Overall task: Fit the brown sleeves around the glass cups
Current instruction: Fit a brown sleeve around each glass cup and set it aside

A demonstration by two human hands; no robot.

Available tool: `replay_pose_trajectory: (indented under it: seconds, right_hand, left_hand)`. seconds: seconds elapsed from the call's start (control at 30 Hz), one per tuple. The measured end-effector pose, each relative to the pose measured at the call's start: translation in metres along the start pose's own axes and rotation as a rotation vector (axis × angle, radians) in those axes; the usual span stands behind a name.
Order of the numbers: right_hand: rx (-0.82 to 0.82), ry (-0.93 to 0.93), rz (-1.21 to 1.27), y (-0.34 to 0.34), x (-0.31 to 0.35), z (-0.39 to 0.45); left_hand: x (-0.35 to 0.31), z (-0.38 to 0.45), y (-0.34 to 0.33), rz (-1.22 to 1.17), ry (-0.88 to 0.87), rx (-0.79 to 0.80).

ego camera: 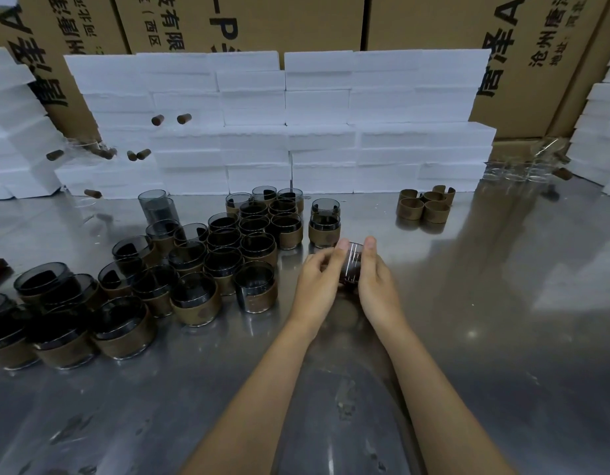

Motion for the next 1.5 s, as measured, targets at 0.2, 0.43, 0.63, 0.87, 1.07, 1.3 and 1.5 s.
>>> replay_pose_trajectory:
  seconds: [0.2,0.43,0.63,0.87,1.07,1.3,1.5]
  right_hand:
    - [-0.073,0.004,0.092,0.006,-0.004,0.002]
    - [-0.019,-0.071,0.134,0.005,-0.001,0.002]
    - [0.146,-0.179,0.319,0.010,0.003,-0.003]
    - [0.350,-0.247,0.707,-0.003,0.006,-0.008]
    - [0.340,-0.131,0.605,-0.001,0.009,-0.010]
    - [0.311,-0.120,0.551,-0.001,0.011,-0.013]
    - [0.222,-0.163,0.640,-0.002,0.005,-0.010]
  left_hand:
    - [0.009,0.003,0.007,-0.045,0.031,-0.089]
    - [0.006,0.004,0.007,-0.243,0.120,-0.018]
    - [0.004,0.006,0.008,-0.235,0.130,0.064]
    - [-0.001,0.006,0.013,-0.278,0.118,0.141]
    - [-0.003,0.003,0.011,-0.299,0.113,0.057]
    - [-0.001,0.007,0.020,-0.354,0.187,-0.041]
    - [-0.001,0.007,0.021,-0.338,0.250,-0.011]
Point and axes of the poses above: each hand's wrist, its own z-axis towards the middle knuckle, its own y-axis out of the back of the hand, x = y × z, the point moved 4 cm from there along z, towards the middle knuckle, and after that the axes turned 8 degrees about -y, right-handed, at the moved point
